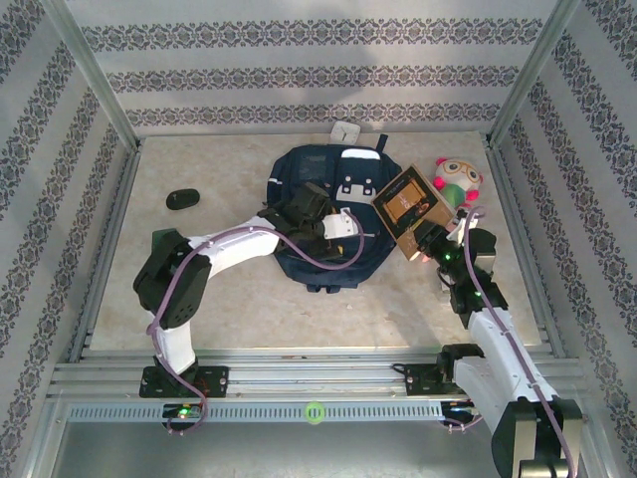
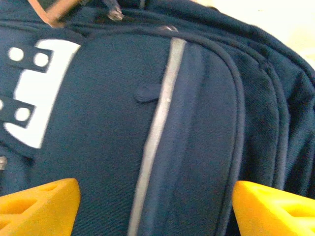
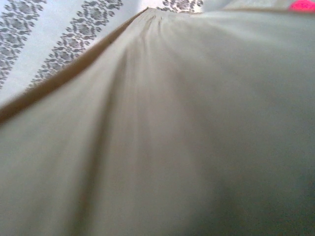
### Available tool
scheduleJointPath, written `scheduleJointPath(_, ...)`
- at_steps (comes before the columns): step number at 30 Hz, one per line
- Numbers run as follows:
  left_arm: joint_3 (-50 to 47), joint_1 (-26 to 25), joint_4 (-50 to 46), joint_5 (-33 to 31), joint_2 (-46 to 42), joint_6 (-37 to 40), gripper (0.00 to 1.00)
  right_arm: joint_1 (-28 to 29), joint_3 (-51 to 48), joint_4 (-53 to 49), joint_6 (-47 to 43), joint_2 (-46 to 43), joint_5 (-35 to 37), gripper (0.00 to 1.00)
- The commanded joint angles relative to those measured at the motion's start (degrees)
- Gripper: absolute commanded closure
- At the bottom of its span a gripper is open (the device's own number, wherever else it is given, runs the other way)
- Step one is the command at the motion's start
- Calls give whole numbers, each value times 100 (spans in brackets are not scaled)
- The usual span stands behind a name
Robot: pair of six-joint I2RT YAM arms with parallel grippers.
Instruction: Pack books, pencil case, and school supplies into a backpack
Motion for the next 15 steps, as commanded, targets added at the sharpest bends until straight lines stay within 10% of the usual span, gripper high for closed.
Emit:
scheduleJointPath(1, 336, -55, -460, 323, 199, 14, 19, -1, 367, 47, -27, 51, 171, 100)
scheduleJointPath(9, 631, -50, -544, -63, 697, -147, 22, -1, 438, -8, -82, 238, 226, 100)
scheduleJointPath(13, 656, -33, -399, -746, 667, -386, 90, -1, 562, -425, -98, 376, 471, 100)
scheduleJointPath(15, 652, -35, -802, -542, 469, -447, 100, -1, 621, -479, -109, 524, 538, 100)
